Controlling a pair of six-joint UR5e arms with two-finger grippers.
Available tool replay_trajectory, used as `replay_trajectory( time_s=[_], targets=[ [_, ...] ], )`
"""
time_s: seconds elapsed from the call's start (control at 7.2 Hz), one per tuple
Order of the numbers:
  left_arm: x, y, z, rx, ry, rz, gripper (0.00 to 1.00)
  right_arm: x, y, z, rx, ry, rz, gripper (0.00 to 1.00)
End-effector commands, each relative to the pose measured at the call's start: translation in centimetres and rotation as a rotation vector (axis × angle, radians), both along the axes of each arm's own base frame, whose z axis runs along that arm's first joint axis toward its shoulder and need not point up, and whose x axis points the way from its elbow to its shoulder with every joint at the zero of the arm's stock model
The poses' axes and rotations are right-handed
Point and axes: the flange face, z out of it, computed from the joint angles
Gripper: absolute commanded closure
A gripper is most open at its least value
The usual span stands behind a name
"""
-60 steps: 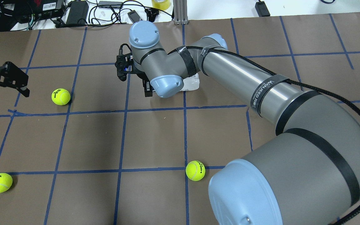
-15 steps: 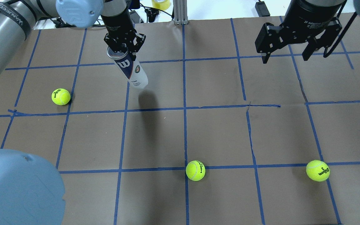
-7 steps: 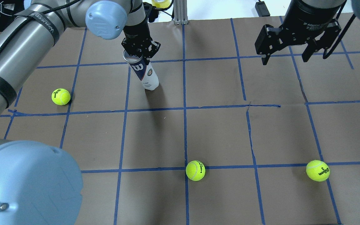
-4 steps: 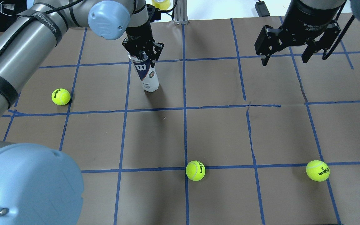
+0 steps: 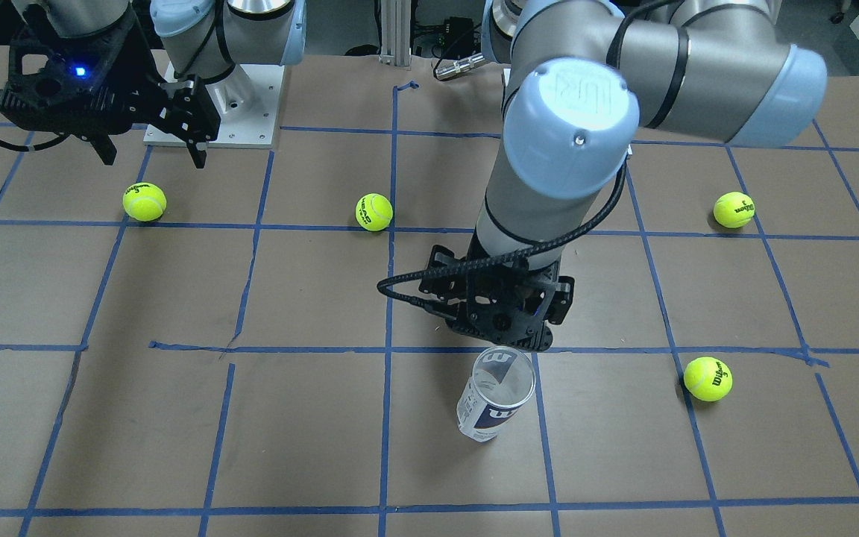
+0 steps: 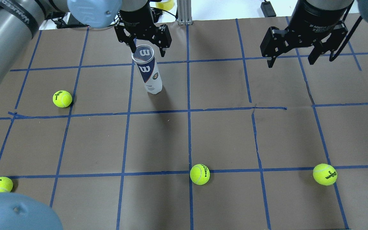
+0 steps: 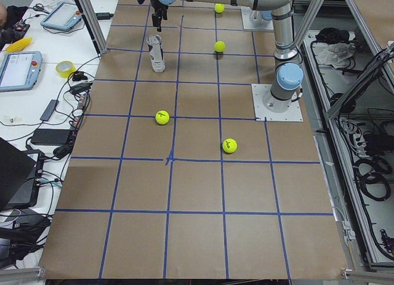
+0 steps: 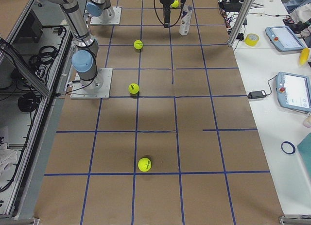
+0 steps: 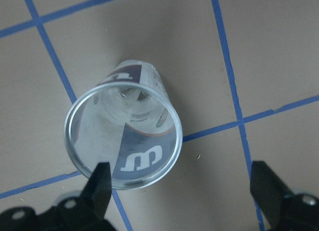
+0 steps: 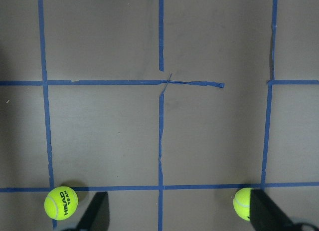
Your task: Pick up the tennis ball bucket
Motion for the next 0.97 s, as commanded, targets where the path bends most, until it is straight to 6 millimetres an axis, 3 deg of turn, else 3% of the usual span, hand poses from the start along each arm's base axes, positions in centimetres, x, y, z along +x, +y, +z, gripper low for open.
replay_trajectory(
  time_s=[0.0,0.14,0.42,0.56,0.83],
  targets=[
    [2.4,3.1,4.7,-0.02,0.008,0.048,0.0,0.0,0.0,0.0,0.0,0.0,0.001,0.0],
    [3.4,4.1,5.2,-0.02,-0.003,0.05,0.0,0.0,0.0,0.0,0.0,0.0,-0.001,0.0],
    [11.7,5.0,5.7,-0.014,-0.007,0.186,0.0,0.0,-0.1,0.0,-0.008,0.0,-0.002,0.01],
    [13.3,6.3,6.4,-0.022,-0.006,0.17,0.0,0.0,-0.2,0.0,-0.015,-0.003,-0.001,0.06],
    [15.6,9.1,6.0,-0.01,-0.003,0.191,0.0,0.1,-0.4,-0.5,-0.036,-0.01,0.003,0.05]
  ],
)
